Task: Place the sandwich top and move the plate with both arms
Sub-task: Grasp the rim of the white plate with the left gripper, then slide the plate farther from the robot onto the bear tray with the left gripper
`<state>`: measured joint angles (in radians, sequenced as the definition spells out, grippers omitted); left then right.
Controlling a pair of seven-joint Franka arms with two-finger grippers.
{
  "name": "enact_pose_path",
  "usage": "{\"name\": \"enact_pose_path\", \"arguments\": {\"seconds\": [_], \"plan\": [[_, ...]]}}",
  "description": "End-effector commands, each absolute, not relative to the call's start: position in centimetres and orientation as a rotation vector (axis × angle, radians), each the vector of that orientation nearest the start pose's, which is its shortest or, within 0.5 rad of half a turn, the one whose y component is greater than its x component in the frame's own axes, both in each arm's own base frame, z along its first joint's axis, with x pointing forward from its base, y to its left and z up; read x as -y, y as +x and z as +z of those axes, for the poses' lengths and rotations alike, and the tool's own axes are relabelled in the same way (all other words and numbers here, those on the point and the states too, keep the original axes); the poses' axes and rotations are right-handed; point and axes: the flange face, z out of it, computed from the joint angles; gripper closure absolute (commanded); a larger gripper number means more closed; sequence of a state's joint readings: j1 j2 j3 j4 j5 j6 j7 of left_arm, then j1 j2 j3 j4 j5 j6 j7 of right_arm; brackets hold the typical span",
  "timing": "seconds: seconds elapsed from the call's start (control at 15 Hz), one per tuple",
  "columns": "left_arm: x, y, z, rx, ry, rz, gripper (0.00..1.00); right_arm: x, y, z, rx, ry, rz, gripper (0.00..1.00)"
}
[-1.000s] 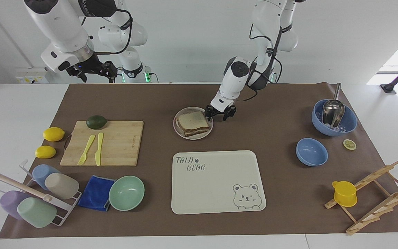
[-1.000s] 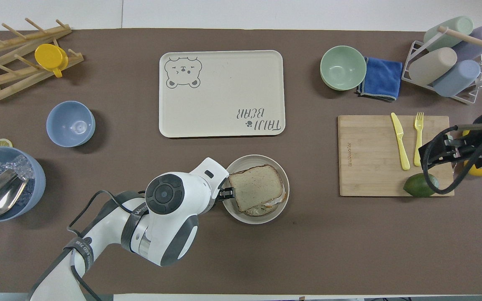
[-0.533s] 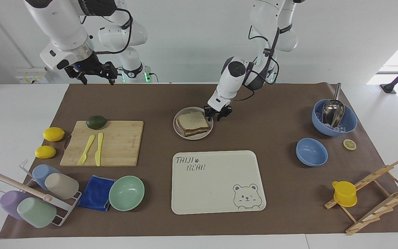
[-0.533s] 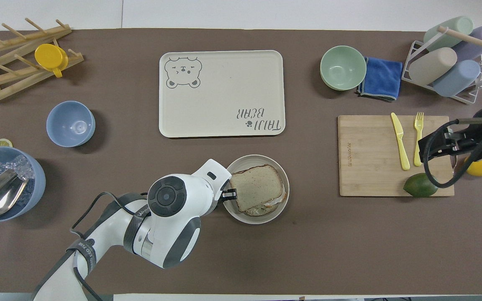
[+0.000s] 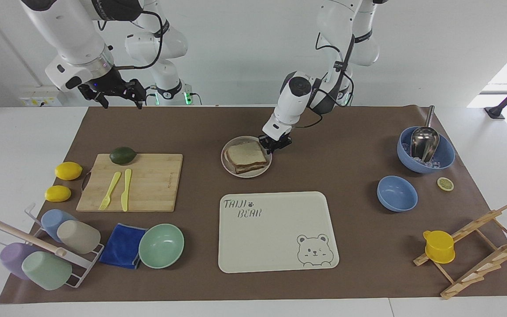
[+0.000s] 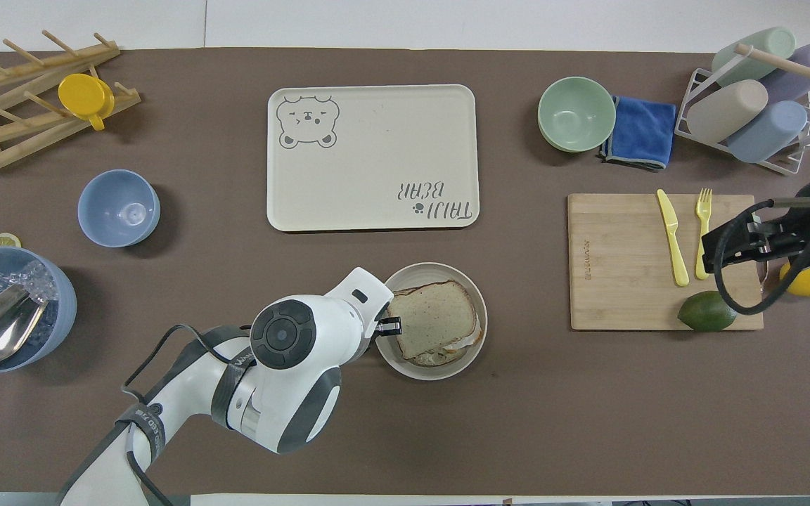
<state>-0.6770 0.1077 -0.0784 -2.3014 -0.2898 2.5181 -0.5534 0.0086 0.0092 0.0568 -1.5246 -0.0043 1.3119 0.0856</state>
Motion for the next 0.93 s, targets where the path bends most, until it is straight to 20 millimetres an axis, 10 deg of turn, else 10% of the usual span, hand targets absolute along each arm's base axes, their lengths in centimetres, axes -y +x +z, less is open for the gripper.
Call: {"name": "enact_pose_path", "arguments": {"seconds": [0.0, 0.33, 0.87], "plan": [[36.6, 39.6, 31.0, 0.083, -3.371, 0.068, 1.00, -3.3, 52.5, 62.1, -0.008, -3.129, 0.335, 0.00], [35.6, 41.1, 32.6, 0.088, -3.382, 0.095, 1.00, -1.9, 53.4, 62.2, -0.030, -3.121, 0.258, 0.00], [32.6, 48.4, 40.8, 0.197, -3.456, 0.220, 1.00, 0.3, 53.9, 62.3, -0.093, -3.116, 0.207, 0.00]]}}
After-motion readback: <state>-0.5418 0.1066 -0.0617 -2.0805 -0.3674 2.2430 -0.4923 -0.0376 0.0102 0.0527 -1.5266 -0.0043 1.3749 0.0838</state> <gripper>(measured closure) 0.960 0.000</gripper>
